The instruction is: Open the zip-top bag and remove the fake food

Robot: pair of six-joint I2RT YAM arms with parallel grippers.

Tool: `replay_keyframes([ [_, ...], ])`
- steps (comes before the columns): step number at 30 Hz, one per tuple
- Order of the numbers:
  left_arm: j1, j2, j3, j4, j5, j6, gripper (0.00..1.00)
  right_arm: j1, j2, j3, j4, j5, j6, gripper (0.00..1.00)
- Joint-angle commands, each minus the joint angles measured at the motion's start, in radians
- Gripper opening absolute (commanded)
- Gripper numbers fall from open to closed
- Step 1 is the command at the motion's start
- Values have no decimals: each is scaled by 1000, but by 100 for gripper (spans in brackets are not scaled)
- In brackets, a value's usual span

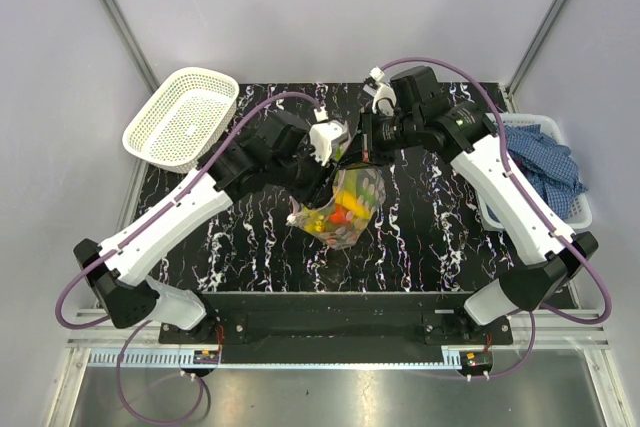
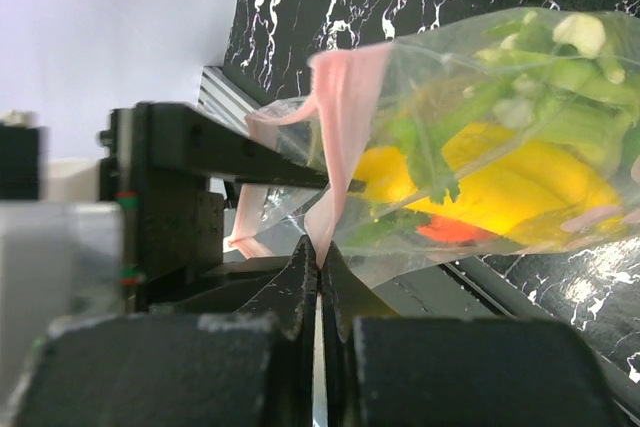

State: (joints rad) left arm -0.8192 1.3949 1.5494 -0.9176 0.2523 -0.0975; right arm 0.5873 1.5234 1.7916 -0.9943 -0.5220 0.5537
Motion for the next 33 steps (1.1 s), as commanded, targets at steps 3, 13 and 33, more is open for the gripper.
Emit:
replay_keyframes([
  [3, 2, 6, -35, -9, -8, -28, 48, 8, -54, -12, 60, -35, -2, 0],
  [13, -31, -76, -66, 128, -175, -4, 52, 8, -71, -51, 79, -44, 11, 0],
  [33, -31, -7, -215, 163, -121, 91, 63, 8, -86, -72, 98, -62, 17, 0],
])
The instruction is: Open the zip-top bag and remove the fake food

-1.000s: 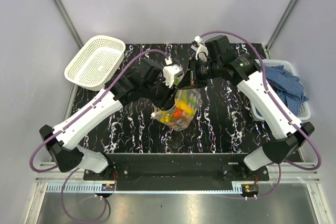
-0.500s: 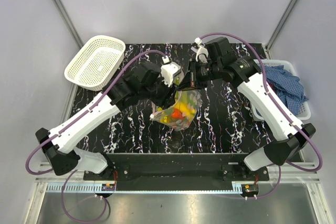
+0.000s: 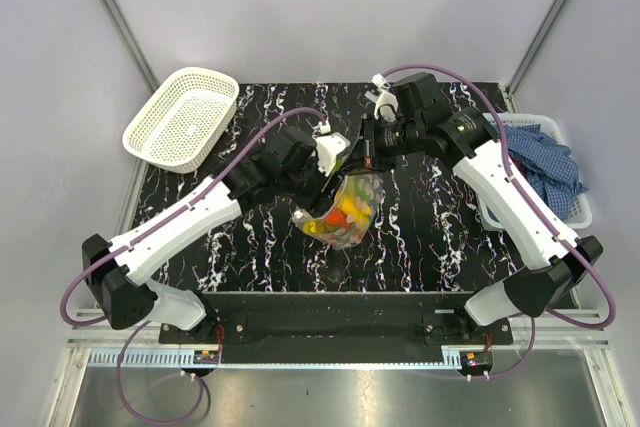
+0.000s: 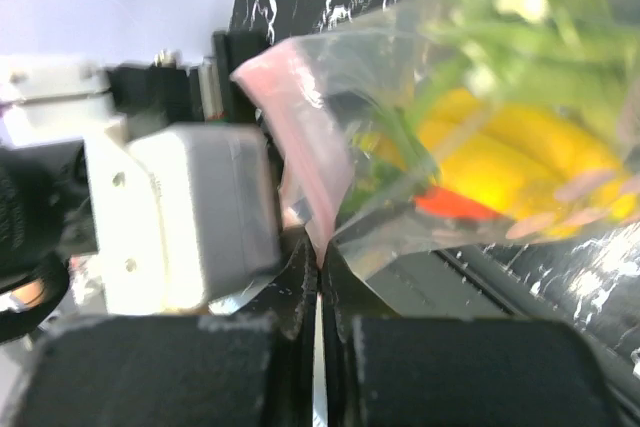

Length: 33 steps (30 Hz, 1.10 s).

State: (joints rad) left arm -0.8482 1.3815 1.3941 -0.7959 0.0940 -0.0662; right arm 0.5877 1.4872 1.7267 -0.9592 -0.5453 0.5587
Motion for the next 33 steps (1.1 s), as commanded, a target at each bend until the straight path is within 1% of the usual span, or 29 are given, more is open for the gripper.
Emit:
replay_keyframes([
  [1, -2, -4, -78, 67, 45, 98, 64, 8, -53, -9, 66, -42, 13, 0],
  [4, 0, -1, -128, 99, 52, 127, 65, 6, -59, -18, 73, -44, 12, 0],
  [7, -2, 19, -144, 110, 56, 121, 61, 8, -64, -24, 74, -42, 12, 0],
  [9, -2, 17, -156, 132, 55, 115, 53, 8, -65, -29, 74, -42, 12, 0],
  [10, -2, 14, -165, 153, 30, 100, 49, 8, -67, -30, 77, -41, 12, 0],
  [11, -2, 11, -167, 161, 18, 91, 32, 6, -67, -30, 77, -41, 10, 0],
  [13, -2, 4, -155, 169, -3, 79, 18, 8, -68, -33, 77, -41, 9, 0],
  [15, -2, -12, -139, 167, -8, 69, 9, 8, -71, -36, 76, -41, 1, 0],
  [18, -2, -44, -103, 165, -4, 69, 1, 8, -71, -36, 73, -38, -9, 0],
  [26, -2, -127, 18, 124, -2, -17, 0, 6, -58, -52, 48, -21, -43, 0],
  [29, -2, -148, 43, 92, -25, -52, 0, 8, -59, -52, 40, -7, -49, 0],
  [32, -2, -188, 88, 44, -82, -87, 0, 6, -56, -47, 8, 45, -57, 0],
  [33, -2, -200, 104, 25, -121, -99, 0, 8, -59, -49, 5, 76, -62, 0],
])
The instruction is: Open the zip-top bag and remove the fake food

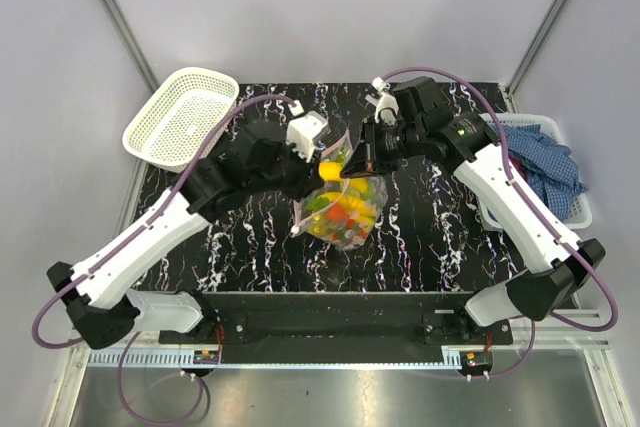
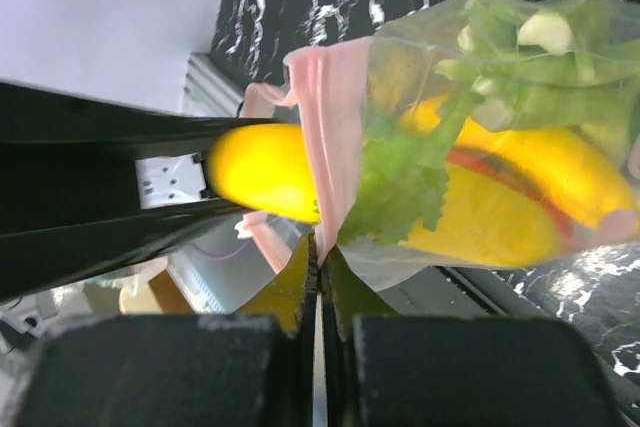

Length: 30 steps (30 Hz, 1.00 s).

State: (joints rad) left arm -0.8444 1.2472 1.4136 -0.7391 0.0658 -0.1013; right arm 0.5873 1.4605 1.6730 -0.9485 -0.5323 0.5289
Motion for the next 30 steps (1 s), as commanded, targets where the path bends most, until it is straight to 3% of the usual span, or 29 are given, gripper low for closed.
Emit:
replay_keyframes([
  [1, -5, -80, 91, -37, -106, -66, 0, 6, -34, -1, -7, 77, -30, 0],
  [9, -5, -293, 15, -17, -366, -69, 0, -1, -48, -47, -9, 172, -15, 0],
  [14, -4, -429, -111, 171, -674, -200, 0, -4, -48, -59, -6, 158, -9, 0],
  [17, 40, -408, -160, 323, -762, -274, 0, -6, -49, -53, -3, 132, -17, 0],
  [19, 147, -365, -154, 383, -741, -331, 0, -6, -54, -36, -1, 120, -33, 0],
  [21, 246, -295, -142, 420, -628, -448, 0, -6, -58, -24, -4, 111, -36, 0],
  [24, 494, -208, -156, 492, -460, -578, 0, -6, -55, 22, -16, 98, -49, 0],
  [30, 819, -37, -318, 855, -124, -744, 0, -4, -43, 89, -68, 94, -113, 0],
])
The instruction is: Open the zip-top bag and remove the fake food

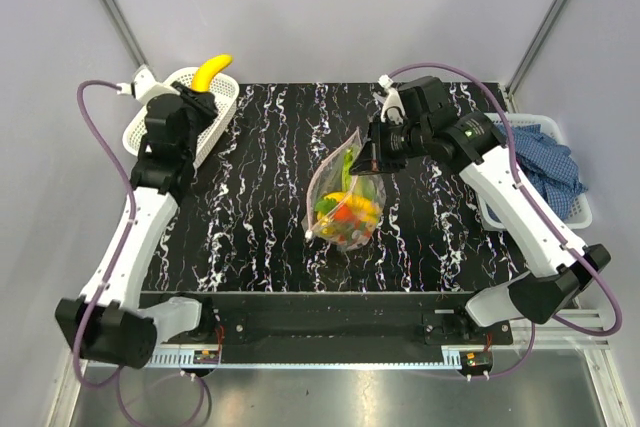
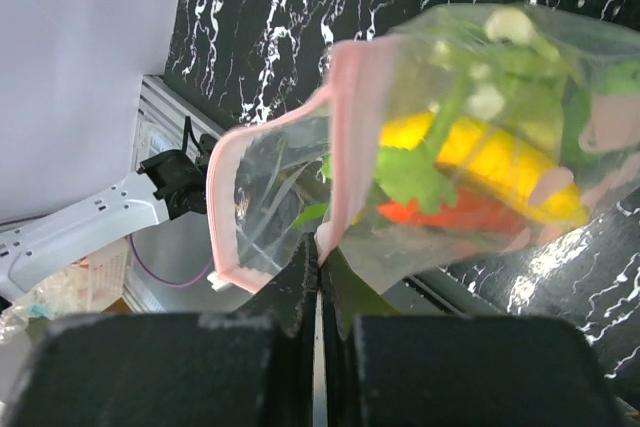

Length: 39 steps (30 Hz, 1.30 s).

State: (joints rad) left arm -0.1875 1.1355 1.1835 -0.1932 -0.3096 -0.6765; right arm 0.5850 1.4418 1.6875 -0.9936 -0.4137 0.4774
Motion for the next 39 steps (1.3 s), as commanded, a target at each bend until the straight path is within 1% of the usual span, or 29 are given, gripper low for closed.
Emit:
replay_keyframes([
  [1, 186, 137, -102, 410, 283, -184, 0, -4, -24, 81, -31, -19, -75, 0],
  [2, 228, 179, -108, 457, 352, -216, 0, -4, -24, 86, -40, -16, -83, 0],
  [3, 287, 217, -114, 503, 384, -236, 0, -4, -24, 95, -43, -11, -92, 0],
  [4, 315, 257, -101, 576, 418, -248, 0, -4, -24, 100, -56, -2, -106, 0],
  [5, 336, 350, -76, 596, 485, -247, 0, -4, -23, 106, -62, 4, -111, 0],
  [6, 370, 395, -47, 603, 507, -232, 0, -4, -21, 115, -65, 7, -117, 0],
  [7, 385, 447, 20, 577, 523, -225, 0, -4, -18, 120, -71, 13, -126, 0],
  [8, 404, 539, 56, 565, 584, -248, 0, -4, -15, 124, -74, 15, -131, 0],
  [9, 440, 594, 86, 566, 628, -262, 0, -4, -12, 135, -76, 21, -134, 0],
  [10, 453, 645, 167, 549, 668, -274, 0, -4, -5, 143, -83, 27, -140, 0],
  [11, 468, 690, 210, 508, 734, -290, 0, -4, 2, 149, -88, 33, -143, 0],
  [12, 486, 769, 255, 462, 744, -285, 0, -4, 8, 159, -94, 36, -145, 0],
  [13, 493, 796, 284, 387, 745, -278, 0, -5, 12, 162, -96, 42, -148, 0],
  [14, 497, 823, 330, 355, 738, -259, 0, -5, 15, 167, -97, 44, -148, 0],
  [17, 517, 874, 366, 311, 682, -235, 3, -7, 29, 178, -105, 46, -152, 0],
  [18, 525, 898, 372, 305, 672, -236, 6, -10, 31, 178, -106, 46, -152, 0],
  [19, 528, 914, 384, 290, 658, -239, 11, -8, 35, 181, -106, 46, -152, 0],
  [21, 533, 949, 433, 259, 639, -242, 18, -8, 35, 179, -108, 44, -154, 0],
  [22, 534, 980, 447, 230, 632, -254, 25, -10, 38, 179, -106, 43, -151, 0],
  [23, 539, 992, 458, 218, 624, -265, 29, -10, 40, 181, -108, 41, -152, 0],
  [24, 545, 998, 465, 201, 610, -279, 36, -10, 42, 182, -111, 41, -152, 0],
  [25, 549, 1004, 469, 196, 584, -294, 50, -10, 43, 184, -112, 39, -149, 0],
  [26, 554, 1003, 476, 192, 577, -293, 57, -11, 43, 184, -114, 38, -148, 0],
  [27, 559, 1003, 496, 146, 563, -288, 65, -10, 43, 182, -115, 35, -146, 0],
  [30, 559, 975, 501, 100, 503, -245, 68, -10, 37, 173, -117, 35, -140, 0],
  [33, 551, 919, 453, 72, 506, -287, 68, -10, 37, 167, -114, 30, -134, 0],
  [37, 485, 775, 300, 60, 543, -330, 63, -10, 42, 161, -109, 39, -131, 0],
  [38, 446, 703, 209, 63, 544, -343, 63, -10, 45, 159, -108, 38, -132, 0],
  [39, 422, 655, 164, 84, 549, -357, 62, -10, 49, 158, -106, 36, -132, 0],
])
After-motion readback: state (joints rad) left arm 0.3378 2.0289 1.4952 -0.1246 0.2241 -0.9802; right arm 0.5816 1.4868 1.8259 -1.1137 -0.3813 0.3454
